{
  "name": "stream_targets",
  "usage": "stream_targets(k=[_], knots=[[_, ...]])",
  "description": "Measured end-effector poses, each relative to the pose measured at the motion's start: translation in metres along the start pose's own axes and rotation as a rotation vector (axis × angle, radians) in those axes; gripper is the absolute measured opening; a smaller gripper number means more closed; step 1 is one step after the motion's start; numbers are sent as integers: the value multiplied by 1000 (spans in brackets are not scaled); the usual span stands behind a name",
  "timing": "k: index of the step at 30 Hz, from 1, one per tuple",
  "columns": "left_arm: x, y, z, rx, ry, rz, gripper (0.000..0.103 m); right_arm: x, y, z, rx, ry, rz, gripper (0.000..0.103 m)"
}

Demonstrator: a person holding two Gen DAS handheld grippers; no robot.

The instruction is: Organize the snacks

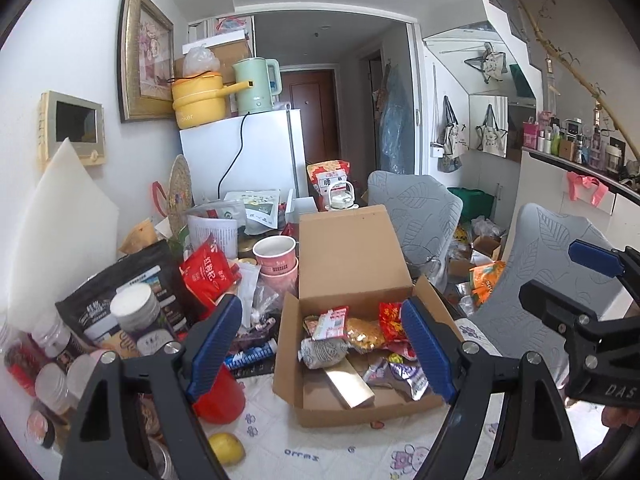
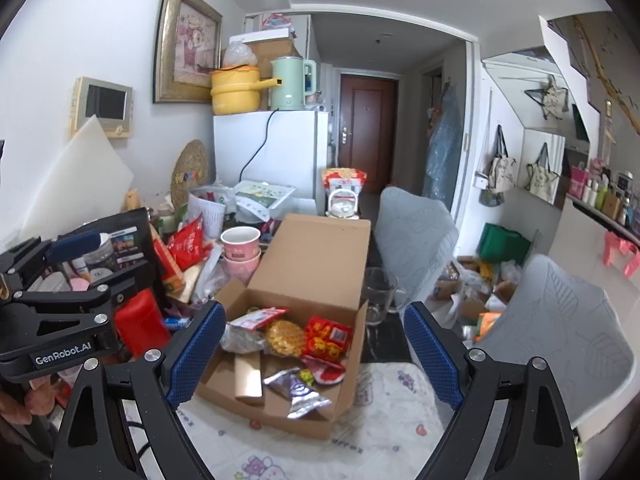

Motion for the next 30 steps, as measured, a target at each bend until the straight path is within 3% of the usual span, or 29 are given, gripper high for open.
stream_targets(k=[15, 30], knots=[[-49, 62, -17, -34, 12, 6, 82, -59, 63, 0, 29, 49, -10, 92], [-57, 90, -23, -48, 28, 46, 82, -71, 98, 8, 40, 54, 34, 92]])
Point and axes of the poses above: each gripper's, at about its wrist camera, not at the fingertips, and x roughly the way its jaws point, z to its left, y to its underside, the point moved 1 cm from there along x, roughly the way its jaws point, and after that the axes turned 7 degrees about y, right-handed, at the moved point
